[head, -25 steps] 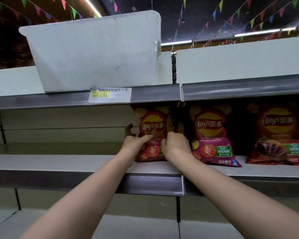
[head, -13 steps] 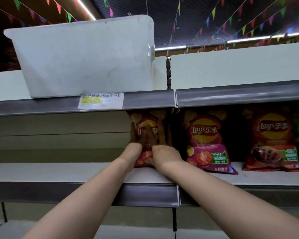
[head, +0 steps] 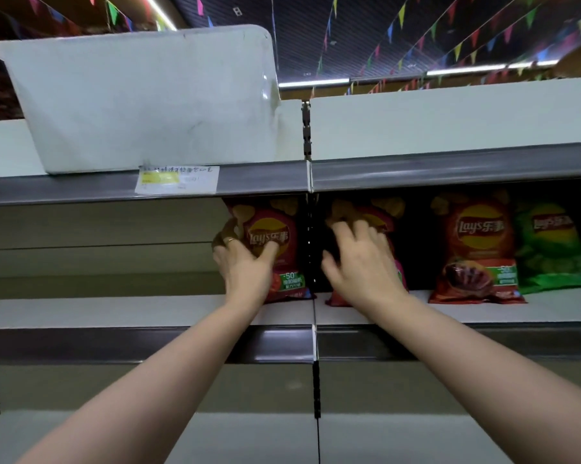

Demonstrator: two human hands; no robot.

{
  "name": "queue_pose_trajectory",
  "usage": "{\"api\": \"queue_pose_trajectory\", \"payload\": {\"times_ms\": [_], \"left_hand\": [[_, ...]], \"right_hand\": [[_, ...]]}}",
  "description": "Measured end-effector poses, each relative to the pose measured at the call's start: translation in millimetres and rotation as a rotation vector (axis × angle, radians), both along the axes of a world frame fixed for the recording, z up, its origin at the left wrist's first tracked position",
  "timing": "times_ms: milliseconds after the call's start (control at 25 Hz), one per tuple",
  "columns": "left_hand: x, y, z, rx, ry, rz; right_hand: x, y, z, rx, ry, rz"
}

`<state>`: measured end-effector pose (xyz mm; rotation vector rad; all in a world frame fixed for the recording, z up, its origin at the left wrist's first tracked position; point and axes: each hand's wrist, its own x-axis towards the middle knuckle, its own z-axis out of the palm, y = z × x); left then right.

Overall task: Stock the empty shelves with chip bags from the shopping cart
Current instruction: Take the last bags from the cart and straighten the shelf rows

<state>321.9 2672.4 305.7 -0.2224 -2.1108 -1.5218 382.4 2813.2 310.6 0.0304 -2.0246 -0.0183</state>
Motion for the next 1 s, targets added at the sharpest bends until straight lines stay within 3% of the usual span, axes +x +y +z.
{"api": "queue_pose_trajectory", "payload": {"times_ms": [40, 160, 280, 440, 720, 880, 1000], "left_hand": [[12, 9, -1, -0.059, 0.031, 0.025], [34, 37, -5, -0.159, 0.059, -0.022], [41, 63, -10, -0.255, -0.008, -0.129], [39, 93, -7, -0.223, -0.105, -0.308], [18, 115, -15, -0.226, -0.251, -0.378], [14, 115, -12, -0.127, -0.223, -0.372], [11, 112, -14, -0.070, -0.159, -0.358]], "right_hand": [[5, 10, 1, -0.027, -0.063, -0.043], [16, 35, -2, -0.129, -0.493, -0.171], [14, 49, -1, -0.217, -0.646, -0.146], [0, 65, 4, -0.373, -0.700, -0.005], [-22, 108, 3, -0.139, -0.623, 0.194], [-10, 113, 12, -0.326, -0.680, 0.391], [2, 103, 11, -0.486, -0.678, 0.339]]}}
